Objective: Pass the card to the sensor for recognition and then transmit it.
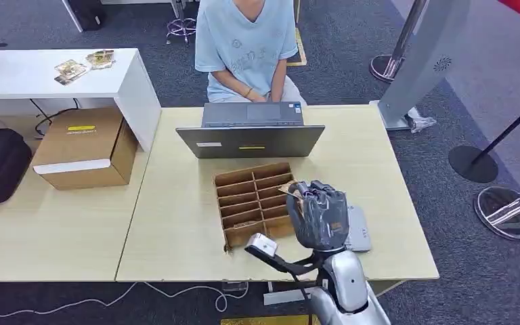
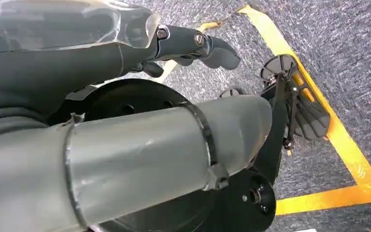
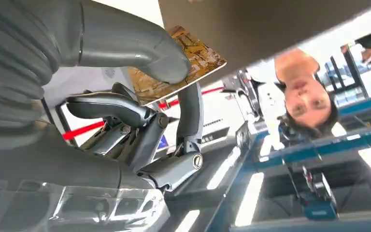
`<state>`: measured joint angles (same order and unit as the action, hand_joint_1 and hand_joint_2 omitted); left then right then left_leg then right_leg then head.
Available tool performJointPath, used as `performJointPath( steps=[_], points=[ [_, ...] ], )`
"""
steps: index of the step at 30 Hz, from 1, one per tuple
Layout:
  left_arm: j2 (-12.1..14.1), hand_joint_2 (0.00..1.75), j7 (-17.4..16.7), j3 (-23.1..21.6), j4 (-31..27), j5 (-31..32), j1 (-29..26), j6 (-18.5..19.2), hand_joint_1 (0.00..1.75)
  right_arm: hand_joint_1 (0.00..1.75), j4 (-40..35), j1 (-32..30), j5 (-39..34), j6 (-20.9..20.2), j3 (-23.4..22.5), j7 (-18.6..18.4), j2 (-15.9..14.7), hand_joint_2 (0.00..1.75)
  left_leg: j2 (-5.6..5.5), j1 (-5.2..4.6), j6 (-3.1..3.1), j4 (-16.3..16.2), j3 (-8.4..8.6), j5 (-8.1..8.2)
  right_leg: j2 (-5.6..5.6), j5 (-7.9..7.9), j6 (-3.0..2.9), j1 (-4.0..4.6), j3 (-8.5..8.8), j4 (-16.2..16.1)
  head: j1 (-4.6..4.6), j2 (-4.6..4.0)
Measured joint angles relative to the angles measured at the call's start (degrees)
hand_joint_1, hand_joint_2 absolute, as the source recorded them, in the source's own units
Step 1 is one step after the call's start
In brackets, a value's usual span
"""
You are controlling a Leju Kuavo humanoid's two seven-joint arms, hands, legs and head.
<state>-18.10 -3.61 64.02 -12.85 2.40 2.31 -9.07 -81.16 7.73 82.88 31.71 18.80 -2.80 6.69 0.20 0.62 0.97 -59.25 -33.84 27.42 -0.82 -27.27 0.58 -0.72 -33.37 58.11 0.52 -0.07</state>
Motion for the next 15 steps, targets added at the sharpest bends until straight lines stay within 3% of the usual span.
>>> performJointPath(
  steps=[15],
  points=[
    [0.0,0.0,0.6,0.0,0.0,0.2,0.3,-0.8,0.0,1.71,2.1,14.8,-3.3,0.2,1.9,2.3,0.0,1.75,0.01,0.01,0.04,0.0,0.01,-0.04,0.01,0.04,-0.05,0.0,0.01,0.0,0.0,0.0]
  ],
)
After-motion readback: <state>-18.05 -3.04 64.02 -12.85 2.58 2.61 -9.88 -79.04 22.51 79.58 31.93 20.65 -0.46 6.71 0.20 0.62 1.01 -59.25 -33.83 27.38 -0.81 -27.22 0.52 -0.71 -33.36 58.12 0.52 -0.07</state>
